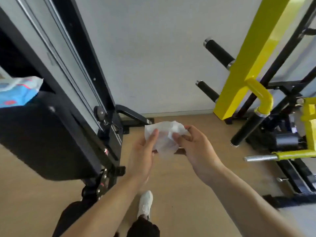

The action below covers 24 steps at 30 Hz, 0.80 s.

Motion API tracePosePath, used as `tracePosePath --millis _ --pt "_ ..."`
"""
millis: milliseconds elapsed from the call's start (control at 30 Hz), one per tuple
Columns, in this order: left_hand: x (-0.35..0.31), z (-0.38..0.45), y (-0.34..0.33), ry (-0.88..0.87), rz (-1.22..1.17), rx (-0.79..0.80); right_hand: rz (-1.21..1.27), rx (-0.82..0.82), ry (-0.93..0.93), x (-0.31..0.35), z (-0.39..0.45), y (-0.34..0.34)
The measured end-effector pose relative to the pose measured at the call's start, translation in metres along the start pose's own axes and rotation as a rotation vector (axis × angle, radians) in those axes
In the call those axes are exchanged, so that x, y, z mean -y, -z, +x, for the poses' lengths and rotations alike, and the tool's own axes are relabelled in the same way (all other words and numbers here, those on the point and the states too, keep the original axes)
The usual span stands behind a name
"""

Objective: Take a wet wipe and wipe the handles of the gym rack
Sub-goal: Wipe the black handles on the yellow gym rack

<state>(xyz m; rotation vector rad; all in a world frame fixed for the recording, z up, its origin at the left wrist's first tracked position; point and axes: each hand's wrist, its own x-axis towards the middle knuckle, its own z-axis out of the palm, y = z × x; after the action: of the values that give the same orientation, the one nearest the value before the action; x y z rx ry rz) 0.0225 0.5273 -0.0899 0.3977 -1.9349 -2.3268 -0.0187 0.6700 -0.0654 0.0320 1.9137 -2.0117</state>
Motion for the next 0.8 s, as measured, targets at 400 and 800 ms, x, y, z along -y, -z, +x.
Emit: tracePosePath --millis 400,800 --pt "0.033 -0.199 0.074 0.113 0.188 -0.449 -0.110 0.489 -0.218 -0.071 -0.120 -0.058" --pt "0.052 -0.340 0.219 0.222 -0.057 -0.780 -0.096 0.680 -0.436 -0.130 -0.218 -0.220"
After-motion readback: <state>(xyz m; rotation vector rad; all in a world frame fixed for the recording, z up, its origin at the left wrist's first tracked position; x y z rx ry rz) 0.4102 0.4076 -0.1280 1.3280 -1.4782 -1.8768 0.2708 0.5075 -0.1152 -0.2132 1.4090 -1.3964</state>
